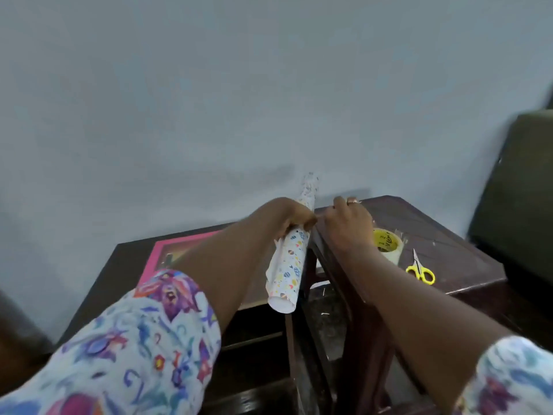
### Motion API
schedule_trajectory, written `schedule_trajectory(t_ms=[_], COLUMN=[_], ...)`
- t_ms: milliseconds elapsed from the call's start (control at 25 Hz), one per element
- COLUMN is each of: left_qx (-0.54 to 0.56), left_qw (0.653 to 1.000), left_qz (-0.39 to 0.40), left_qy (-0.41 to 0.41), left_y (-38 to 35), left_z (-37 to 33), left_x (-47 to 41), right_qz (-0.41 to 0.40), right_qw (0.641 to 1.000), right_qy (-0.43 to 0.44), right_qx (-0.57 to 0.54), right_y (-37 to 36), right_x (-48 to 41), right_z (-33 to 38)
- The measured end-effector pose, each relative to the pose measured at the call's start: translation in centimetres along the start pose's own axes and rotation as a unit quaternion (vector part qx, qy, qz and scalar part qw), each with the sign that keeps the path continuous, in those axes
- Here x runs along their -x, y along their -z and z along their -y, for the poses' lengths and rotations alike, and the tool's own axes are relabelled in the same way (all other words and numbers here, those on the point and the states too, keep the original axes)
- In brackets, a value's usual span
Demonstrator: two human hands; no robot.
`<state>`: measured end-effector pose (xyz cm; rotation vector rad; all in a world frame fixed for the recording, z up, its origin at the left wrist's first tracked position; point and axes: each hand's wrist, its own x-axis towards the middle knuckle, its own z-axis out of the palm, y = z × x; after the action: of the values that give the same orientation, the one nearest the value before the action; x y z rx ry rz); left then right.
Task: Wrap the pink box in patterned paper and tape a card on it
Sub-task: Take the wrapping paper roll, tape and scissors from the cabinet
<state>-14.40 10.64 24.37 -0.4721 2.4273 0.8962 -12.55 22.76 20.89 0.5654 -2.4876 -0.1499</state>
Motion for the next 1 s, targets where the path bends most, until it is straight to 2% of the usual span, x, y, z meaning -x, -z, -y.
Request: schedule_trajectory(t_ms=[160,240,320,400,520,680,760,880,1000], left_qx=[0.026,-0.076,-0.159,-0.202,-0.283,-0.292,-0.277,-0.286,-0.333], left_qw=[0.987,0.971,0.950,0.938,0.914,0.906,0.898,0.872,0.832], left_qz=[-0.106,-0.153,-0.176,-0.166,-0.161,-0.156,-0.198,-0.248,-0.248], left_qy=[-0.120,-0.169,-0.203,-0.227,-0.241,-0.263,-0.278,-0.309,-0.367], left_y=[0.5,0.3,-0.3,-1.8,-4.7,-5.6,-4.6,-2.7,-1.7], left_z=[-2.0,-3.6,-5.4,-6.6,-7.2,-6.8,-5.9,-3.1,2.9], left_x=[-7.6,-9.6,-11.2,-12.8,-14.3,-13.9,-12.4,-7.6,0.2], right_qz=[0.061,0.089,0.159,0.225,0.282,0.224,0.183,0.101,0.088], right_qw=[0.994,0.985,0.969,0.952,0.931,0.932,0.945,0.976,0.972], right_qy=[-0.091,-0.130,-0.166,-0.199,-0.225,-0.254,-0.244,-0.156,-0.098], right_qx=[0.027,0.068,0.089,0.055,-0.050,-0.126,-0.122,-0.110,-0.196], right_y=[-4.2,-6.3,-8.0,-9.7,-11.0,-9.4,-7.3,-3.5,0.3], right_x=[-5.9,-7.2,-6.9,-6.0,-5.0,-5.2,-4.9,-3.2,1.9], right_z=[-4.9,-7.8,-9.7,-11.0,-11.8,-11.5,-9.9,-5.0,3.1])
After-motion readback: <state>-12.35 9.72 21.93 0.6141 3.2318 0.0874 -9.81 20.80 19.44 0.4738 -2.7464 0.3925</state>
